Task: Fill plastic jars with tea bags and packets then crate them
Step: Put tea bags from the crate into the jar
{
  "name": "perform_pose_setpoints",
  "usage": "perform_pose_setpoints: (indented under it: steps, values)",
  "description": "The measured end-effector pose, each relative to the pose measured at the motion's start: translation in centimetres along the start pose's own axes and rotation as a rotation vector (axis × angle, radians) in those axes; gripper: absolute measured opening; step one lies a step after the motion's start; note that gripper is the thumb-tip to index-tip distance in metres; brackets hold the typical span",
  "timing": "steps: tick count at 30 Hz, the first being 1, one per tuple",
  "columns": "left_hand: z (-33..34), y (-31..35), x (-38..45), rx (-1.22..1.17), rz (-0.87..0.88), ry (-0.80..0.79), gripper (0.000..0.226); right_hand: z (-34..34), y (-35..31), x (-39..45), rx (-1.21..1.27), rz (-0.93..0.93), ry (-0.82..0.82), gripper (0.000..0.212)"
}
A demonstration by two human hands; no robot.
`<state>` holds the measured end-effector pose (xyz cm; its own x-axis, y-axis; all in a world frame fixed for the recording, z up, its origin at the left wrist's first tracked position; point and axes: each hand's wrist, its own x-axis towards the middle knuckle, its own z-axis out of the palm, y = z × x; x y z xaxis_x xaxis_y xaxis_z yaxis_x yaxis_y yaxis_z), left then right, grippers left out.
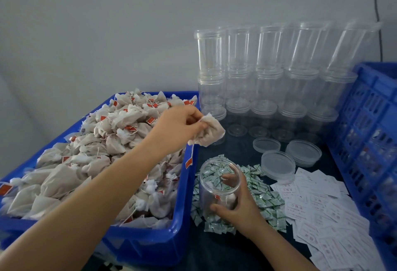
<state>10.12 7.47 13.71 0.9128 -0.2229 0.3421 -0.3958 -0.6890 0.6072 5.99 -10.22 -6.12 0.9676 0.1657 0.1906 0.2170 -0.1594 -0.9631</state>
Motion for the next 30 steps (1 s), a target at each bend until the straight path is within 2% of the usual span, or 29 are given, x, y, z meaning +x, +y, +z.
perform_pose_setpoints:
  steps: [3,9,14,18,21,30]
  values:
    - [1.1,0.7,-0.5,-0.026,0.006,-0.053,0.003,0.0,0.0,0.0,-0.014,0.011,0.003,0.098]
    - [3.6,0.7,-1.9,-0.021,-0.027,-0.193,0.014,0.0,0.2,0.0,-0.001,-0.006,0.003,0.096]
    - [5.4,0.4,-2.8,0.017,-0.048,-0.248,0.014,0.1,0.5,0.3,0.049,-0.041,0.003,0.091]
    - [5.9,0.5,-3.1,0.146,0.031,-0.254,0.004,0.1,0.8,0.3,0.054,-0.048,-0.001,0.091]
    - [6.1,0.4,-3.3,0.243,0.091,-0.229,0.011,0.1,0.9,0.4,0.046,-0.048,0.005,0.088]
    - [6.3,0.7,-4.2,0.542,0.179,-0.234,0.011,0.2,0.5,0.4,0.077,-0.077,0.006,0.083]
